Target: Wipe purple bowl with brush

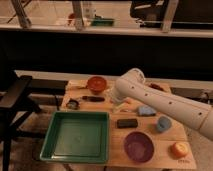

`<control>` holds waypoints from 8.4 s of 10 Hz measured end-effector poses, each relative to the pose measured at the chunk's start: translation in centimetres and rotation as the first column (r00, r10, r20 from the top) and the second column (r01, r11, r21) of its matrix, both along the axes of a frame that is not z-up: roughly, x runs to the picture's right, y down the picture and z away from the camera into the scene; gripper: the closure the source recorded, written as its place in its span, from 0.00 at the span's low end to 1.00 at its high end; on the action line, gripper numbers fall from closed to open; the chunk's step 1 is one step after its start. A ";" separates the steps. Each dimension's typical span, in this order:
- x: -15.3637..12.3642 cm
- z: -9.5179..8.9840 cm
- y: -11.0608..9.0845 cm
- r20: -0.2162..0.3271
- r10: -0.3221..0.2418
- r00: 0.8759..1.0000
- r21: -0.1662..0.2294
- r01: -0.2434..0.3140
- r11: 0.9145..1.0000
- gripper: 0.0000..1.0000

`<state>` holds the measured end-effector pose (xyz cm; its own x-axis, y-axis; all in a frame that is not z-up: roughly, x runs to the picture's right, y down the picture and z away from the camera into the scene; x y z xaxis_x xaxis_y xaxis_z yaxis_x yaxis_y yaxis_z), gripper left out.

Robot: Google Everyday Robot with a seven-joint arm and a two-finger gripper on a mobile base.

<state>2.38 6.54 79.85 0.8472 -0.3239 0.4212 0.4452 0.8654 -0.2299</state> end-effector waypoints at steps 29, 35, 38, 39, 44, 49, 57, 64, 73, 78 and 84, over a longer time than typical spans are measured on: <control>-7.9 11.2 0.7 0.160 0.151 0.975 -0.246 -0.109 0.963 0.20; -7.3 12.6 0.7 0.099 0.218 0.971 -0.343 -0.172 0.923 0.20; -7.3 13.3 0.6 0.063 0.228 0.972 -0.370 -0.189 0.910 0.20; -7.5 13.4 0.6 0.058 0.224 0.973 -0.376 -0.187 0.908 0.22; -8.5 13.7 0.6 0.039 0.212 0.976 -0.405 -0.178 0.897 0.27; -9.0 13.8 0.5 0.021 0.225 0.974 -0.425 -0.195 0.884 0.27; -6.6 14.5 0.7 -0.066 0.373 0.926 -0.434 -0.363 0.825 0.38; -5.9 15.8 -0.2 -0.085 0.451 0.888 -0.394 -0.446 0.803 0.38; -7.2 15.9 -0.2 -0.054 0.486 0.872 -0.410 -0.463 0.786 0.58; -8.2 16.1 0.7 -0.040 0.480 0.876 -0.433 -0.448 0.782 0.58; -8.2 15.8 0.7 -0.014 0.475 0.880 -0.435 -0.433 0.790 0.71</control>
<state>-5.86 7.29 95.66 0.8036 0.3101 0.5080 0.0620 0.8052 -0.5897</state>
